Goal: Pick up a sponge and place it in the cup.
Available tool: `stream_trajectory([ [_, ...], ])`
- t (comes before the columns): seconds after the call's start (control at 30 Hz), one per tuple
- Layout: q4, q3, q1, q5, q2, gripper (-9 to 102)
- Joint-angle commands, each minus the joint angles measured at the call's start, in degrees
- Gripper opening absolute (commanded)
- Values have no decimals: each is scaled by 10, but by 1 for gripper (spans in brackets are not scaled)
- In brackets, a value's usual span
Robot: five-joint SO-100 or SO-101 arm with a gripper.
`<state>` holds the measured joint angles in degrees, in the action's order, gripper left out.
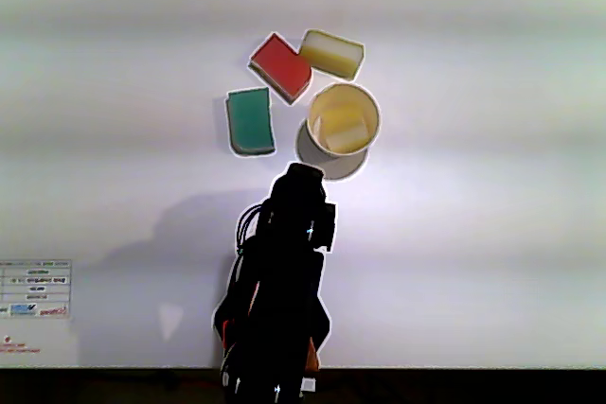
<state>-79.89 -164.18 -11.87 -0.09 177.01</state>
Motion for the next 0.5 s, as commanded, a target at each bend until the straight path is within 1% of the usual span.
stream_trajectory([
  [0.0, -33, -28, 0, 5, 44, 0],
  [0.07, -35, -42, 1, -14, 62, 0],
  [0.2, -28, -81, 23, -16, 99, 0],
  [0.47, -5, -129, 36, -18, 101, 0],
])
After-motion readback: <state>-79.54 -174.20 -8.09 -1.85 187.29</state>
